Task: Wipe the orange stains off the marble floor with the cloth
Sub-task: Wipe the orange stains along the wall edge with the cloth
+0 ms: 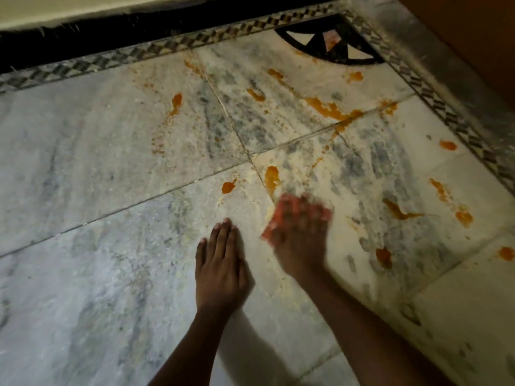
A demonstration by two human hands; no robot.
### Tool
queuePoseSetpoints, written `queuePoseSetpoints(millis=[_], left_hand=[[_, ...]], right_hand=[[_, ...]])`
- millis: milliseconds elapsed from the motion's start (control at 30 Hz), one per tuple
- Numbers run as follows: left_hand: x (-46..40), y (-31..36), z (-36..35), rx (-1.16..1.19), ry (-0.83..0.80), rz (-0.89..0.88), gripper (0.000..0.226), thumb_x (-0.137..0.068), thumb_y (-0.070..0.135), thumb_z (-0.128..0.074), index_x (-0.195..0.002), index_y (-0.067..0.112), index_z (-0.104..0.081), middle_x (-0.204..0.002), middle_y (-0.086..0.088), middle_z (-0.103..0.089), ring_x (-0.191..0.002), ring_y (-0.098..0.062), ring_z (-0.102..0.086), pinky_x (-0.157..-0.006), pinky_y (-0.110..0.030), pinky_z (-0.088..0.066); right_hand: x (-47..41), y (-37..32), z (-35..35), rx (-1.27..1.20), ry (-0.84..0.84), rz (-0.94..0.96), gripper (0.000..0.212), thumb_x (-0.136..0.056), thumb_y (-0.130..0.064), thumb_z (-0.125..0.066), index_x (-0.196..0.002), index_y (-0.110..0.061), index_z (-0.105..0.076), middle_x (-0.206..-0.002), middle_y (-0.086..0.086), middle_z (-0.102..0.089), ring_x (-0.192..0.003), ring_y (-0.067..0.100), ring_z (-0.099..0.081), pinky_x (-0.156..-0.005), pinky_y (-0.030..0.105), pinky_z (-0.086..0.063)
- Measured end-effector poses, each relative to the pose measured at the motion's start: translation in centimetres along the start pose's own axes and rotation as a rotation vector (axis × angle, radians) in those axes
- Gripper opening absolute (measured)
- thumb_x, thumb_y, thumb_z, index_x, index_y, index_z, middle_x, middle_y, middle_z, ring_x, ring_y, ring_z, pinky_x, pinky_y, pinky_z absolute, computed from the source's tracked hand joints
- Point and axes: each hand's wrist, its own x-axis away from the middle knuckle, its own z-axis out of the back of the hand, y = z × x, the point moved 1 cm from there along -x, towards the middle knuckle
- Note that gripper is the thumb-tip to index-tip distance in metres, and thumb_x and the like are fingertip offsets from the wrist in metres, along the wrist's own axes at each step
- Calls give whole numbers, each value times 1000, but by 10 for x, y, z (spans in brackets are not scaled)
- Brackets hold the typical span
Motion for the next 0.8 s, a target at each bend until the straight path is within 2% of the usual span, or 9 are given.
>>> queuePoseSetpoints(millis=[67, 167, 300, 400, 467, 567, 633, 700, 800], left_hand=[[1, -2, 2, 12, -6, -13, 66, -98, 29, -44, -162, 12, -37, -174, -6, -26, -162, -22, -21, -128, -52, -22], [1, 0, 4, 54, 30, -2, 63, -99, 27, -44, -160, 11, -41, -172, -7, -31, -160, -23, -26, -126, -53, -27], [2, 1, 2, 66, 34, 18, 62, -100, 29, -41, -160, 12, -41, -172, -6, -32, -159, -23, -28, -127, -49, -24], [1, -2, 1, 128, 82, 11, 61, -96, 26, -45, -156, 11, -47, -168, -7, -38, -156, -25, -34, -124, -49, -30], [-4, -9, 2, 186, 120, 7, 63, -92, 24, -50, -153, 9, -50, -165, -10, -43, -152, -29, -39, -122, -48, -34], [-33, -33, 13, 174, 104, -10, 70, -88, 27, -53, -154, 4, -47, -164, -17, -42, -151, -36, -39, -121, -50, -36], [-63, -55, 24, 107, 85, 20, 75, -89, 33, -51, -157, 4, -41, -166, -18, -38, -152, -38, -36, -122, -54, -35], [-83, -71, 29, 42, 74, 55, 73, -97, 42, -43, -160, 6, -37, -169, -15, -34, -155, -36, -33, -123, -54, -31], [-88, -78, 25, -22, 90, 85, 69, -102, 48, -37, -160, 9, -37, -170, -12, -33, -156, -31, -31, -126, -51, -26]], right_hand=[[53, -9, 5, 21, -33, 246, 75, -106, -57, -34, -170, -32, -2, -178, 11, -2, -164, 41, -2, -128, 65, -12], [128, 34, 14, -9, -60, 297, 71, -106, -58, -39, -169, -39, -12, -179, 2, -7, -165, 32, -9, -127, 61, -21], [99, 70, 9, 0, 18, -67, 68, -106, -61, -24, -168, -32, -25, -176, 11, -20, -160, 43, -22, -126, 63, -21], [22, 35, 5, -71, 51, -268, 73, -105, -64, -18, -170, -32, -16, -177, 16, -15, -161, 48, -11, -127, 66, -9], [8, 12, 3, -69, 36, -127, 73, -104, -62, -25, -170, -33, -12, -178, 15, -11, -162, 48, -7, -128, 66, -7], [68, 4, 6, -20, 12, 198, 69, -106, -60, -32, -169, -39, -12, -179, 7, -10, -163, 40, -11, -128, 63, -12], [108, 21, 9, -43, -12, 253, 68, -105, -64, -32, -167, -45, -13, -179, 0, -10, -164, 35, -13, -127, 62, -19], [112, 45, 7, -48, 26, 135, 68, -102, -67, -34, -166, -47, -20, -178, -2, -16, -162, 35, -21, -126, 63, -23], [63, 59, -2, -24, 77, -125, 71, -101, -68, -32, -167, -44, -20, -178, 4, -17, -161, 41, -18, -128, 64, -16]])
